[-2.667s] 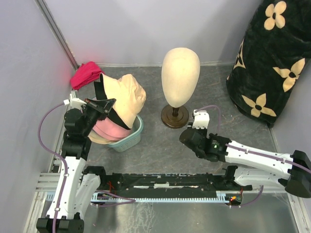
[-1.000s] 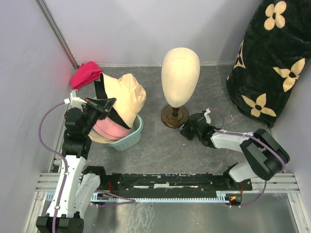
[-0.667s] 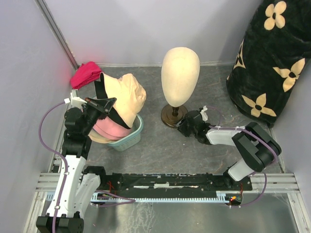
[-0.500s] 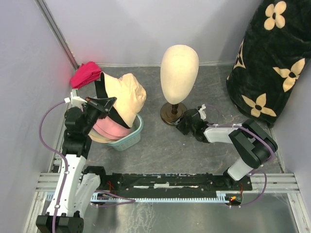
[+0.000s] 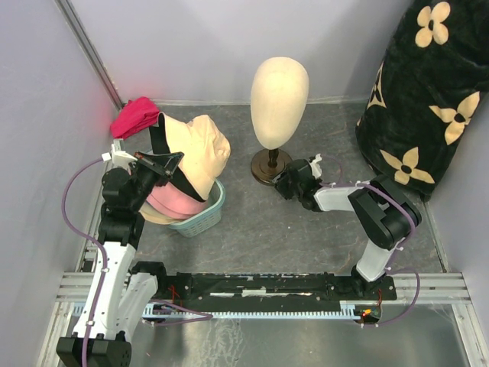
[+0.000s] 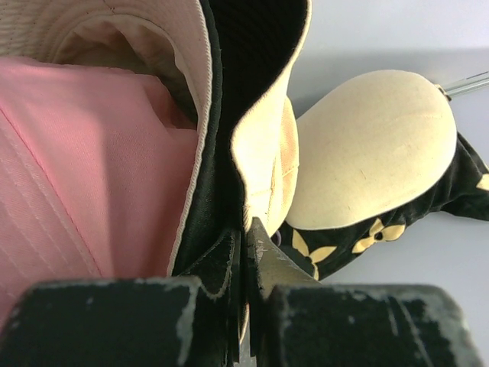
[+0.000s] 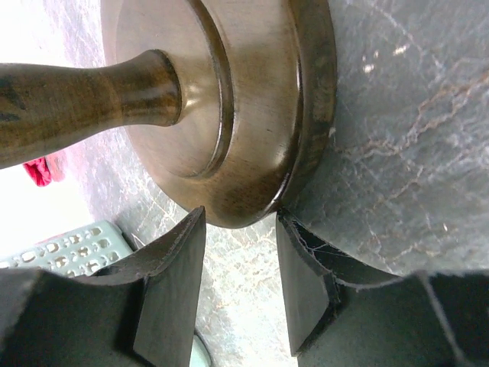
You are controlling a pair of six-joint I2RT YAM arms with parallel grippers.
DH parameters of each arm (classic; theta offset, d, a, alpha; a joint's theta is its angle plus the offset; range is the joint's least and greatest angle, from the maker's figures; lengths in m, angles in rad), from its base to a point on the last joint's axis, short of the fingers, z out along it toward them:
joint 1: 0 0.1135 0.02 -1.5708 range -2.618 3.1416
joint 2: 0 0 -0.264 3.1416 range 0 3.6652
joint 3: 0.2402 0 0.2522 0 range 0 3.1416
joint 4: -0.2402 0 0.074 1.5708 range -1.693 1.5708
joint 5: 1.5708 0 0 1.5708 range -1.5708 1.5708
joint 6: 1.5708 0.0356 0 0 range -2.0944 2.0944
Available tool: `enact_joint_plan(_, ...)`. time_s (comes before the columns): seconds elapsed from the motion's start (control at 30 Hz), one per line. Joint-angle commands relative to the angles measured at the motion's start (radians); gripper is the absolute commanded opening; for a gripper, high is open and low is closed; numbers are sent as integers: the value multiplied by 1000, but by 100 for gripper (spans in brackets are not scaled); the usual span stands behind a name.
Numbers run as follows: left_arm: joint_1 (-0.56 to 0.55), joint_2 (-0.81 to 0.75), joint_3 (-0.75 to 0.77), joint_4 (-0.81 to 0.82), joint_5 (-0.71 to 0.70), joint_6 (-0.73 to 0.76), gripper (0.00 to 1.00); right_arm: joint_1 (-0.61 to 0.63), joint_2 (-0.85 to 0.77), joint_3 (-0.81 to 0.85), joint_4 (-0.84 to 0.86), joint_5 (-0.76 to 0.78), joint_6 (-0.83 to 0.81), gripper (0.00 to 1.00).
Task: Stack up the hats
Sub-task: Move the hat stand to the center of the board.
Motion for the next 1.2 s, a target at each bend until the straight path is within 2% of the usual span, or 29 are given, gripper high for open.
enact_joint_plan(0.0, -3, -5, 28, 59, 21, 10, 3, -36, 41, 44, -13, 58, -37, 50)
enact_joint_plan(0.3, -3, -6, 45, 51, 15, 11, 3, -72, 47, 68, -50, 73, -81, 52)
enact_joint_plan(0.6, -3, -1, 89, 50, 39, 7, 3, -49, -119, 38, -111, 96, -227, 58)
enact_joint_plan(1.17, -4, -70, 93, 4, 73, -7, 3, 200, -564, -20, -399, 272, -395, 59)
